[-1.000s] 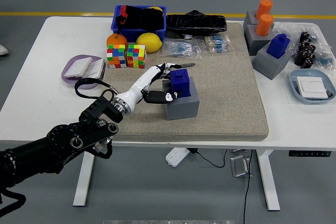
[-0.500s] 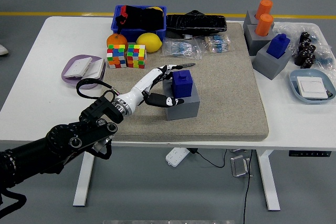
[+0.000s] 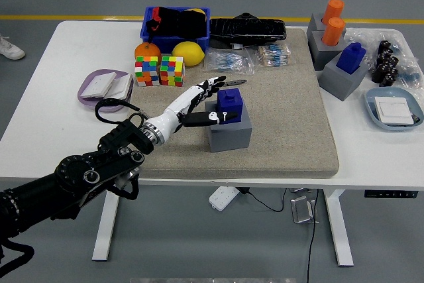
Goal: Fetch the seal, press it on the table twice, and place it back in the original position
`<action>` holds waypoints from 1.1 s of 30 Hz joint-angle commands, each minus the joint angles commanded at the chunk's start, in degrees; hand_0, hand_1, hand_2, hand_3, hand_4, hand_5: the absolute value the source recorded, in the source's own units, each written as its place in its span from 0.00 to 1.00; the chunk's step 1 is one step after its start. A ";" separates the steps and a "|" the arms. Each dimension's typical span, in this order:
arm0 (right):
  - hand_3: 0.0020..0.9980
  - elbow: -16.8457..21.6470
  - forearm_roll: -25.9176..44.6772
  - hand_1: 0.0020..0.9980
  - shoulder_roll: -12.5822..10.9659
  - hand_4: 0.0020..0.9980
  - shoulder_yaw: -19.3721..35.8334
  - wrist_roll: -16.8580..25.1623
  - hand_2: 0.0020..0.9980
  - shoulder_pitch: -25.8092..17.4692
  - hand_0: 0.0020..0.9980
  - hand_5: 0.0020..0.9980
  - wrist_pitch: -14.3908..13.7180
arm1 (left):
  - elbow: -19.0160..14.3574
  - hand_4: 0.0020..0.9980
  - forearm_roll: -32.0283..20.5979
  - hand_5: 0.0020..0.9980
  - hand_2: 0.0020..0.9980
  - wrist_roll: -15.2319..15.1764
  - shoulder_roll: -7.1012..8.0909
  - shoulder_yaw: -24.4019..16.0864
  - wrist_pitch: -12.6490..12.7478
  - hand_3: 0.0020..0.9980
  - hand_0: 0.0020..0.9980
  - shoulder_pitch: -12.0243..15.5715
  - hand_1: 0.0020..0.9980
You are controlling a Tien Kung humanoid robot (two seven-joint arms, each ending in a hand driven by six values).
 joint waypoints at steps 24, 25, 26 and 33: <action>0.67 0.00 -1.30 0.72 0.30 0.82 2.24 0.03 0.73 -0.44 0.79 0.48 -0.02 | 2.84 1.00 -2.67 0.75 1.00 -6.22 7.11 -21.14 4.65 1.00 1.00 4.55 1.00; 0.67 0.00 -1.46 0.72 0.34 0.82 2.39 -0.02 0.73 -0.47 0.79 0.48 -0.01 | 3.22 1.00 -2.89 0.75 1.00 -6.51 7.61 -22.48 4.97 1.00 1.00 4.79 1.00; 0.66 0.00 -1.61 0.72 0.36 0.82 2.54 -0.03 0.73 -0.48 0.79 0.48 -0.02 | 3.60 1.00 -3.00 0.60 1.00 -6.77 8.08 -23.61 5.33 1.00 0.99 5.03 1.00; 0.66 0.00 -2.31 0.72 0.21 0.82 3.41 0.02 0.73 -0.11 0.79 0.48 -0.01 | 6.34 1.00 -3.83 0.55 0.96 -6.71 11.86 -27.73 6.18 0.98 0.97 6.29 0.97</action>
